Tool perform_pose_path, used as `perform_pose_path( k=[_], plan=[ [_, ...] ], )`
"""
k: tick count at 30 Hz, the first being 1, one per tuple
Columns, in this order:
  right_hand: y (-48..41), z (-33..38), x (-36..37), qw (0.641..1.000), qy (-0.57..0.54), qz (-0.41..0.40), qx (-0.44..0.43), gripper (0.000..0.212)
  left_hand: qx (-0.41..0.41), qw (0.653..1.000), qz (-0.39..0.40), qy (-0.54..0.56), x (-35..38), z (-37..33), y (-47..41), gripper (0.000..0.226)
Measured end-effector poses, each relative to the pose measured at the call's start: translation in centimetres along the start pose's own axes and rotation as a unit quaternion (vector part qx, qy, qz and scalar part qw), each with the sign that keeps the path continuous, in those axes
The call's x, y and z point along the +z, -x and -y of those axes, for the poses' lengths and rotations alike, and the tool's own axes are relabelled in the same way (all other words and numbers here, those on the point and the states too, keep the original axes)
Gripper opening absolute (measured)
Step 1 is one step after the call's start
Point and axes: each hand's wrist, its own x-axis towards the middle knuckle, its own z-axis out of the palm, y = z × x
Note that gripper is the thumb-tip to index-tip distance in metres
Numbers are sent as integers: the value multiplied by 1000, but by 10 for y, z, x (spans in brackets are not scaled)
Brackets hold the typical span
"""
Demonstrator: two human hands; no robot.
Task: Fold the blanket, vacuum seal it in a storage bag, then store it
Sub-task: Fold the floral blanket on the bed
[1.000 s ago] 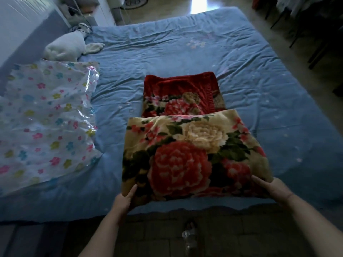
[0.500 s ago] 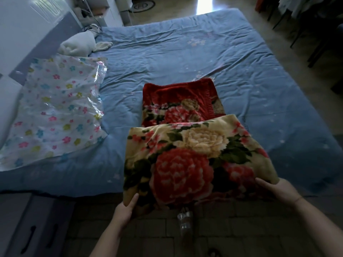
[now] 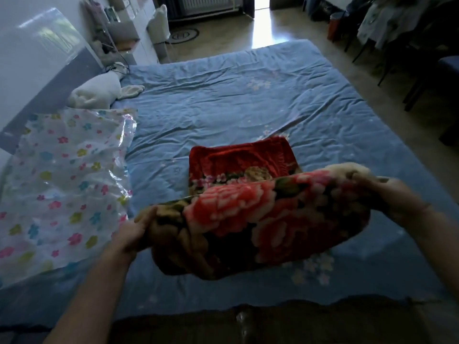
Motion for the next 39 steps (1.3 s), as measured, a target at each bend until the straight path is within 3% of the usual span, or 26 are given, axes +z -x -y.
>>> perform_pose_path(
  k=[3,5,6,7,9,11,13,15,18,23,26,29,32,39],
  plan=[
    [-86,56,32,999,-46,-29,1,34,-68,995,31,64,18,-80,-89,45],
    [-139,89,57,989,-81,-113,-41,18,-1,993,30,111,44,-135,-131,31],
    [-162,101,70,980,-83,-169,-68,19,50,990,29,130,62,-156,-147,33],
    [-179,109,84,972,-76,-201,-91,32,110,986,31,124,81,-173,-160,48],
    [-198,103,120,970,5,-202,-136,54,225,974,19,-17,116,-183,-176,86],
    [-208,68,156,959,161,-159,-171,71,291,934,45,-205,151,-156,-196,102],
    [-225,21,181,921,346,-71,-163,93,308,857,82,-405,180,-121,-204,92],
    [-245,-12,197,874,478,-20,-82,81,285,781,124,-542,201,-85,-218,82],
    [-277,-34,215,824,564,15,-51,73,240,747,110,-611,216,-58,-249,79],
    [-333,-55,231,769,633,-1,-89,90,253,739,54,-622,231,-52,-301,84],
    [-350,-85,233,751,653,1,-97,87,239,751,62,-613,230,-29,-331,86],
    [-361,-123,235,756,651,11,-73,79,225,770,77,-592,237,4,-352,82],
    [-378,-142,239,753,654,8,-68,71,232,766,60,-597,246,19,-368,79],
    [-389,-126,234,745,663,61,-33,77,178,756,95,-623,250,-1,-360,86]
  ],
)
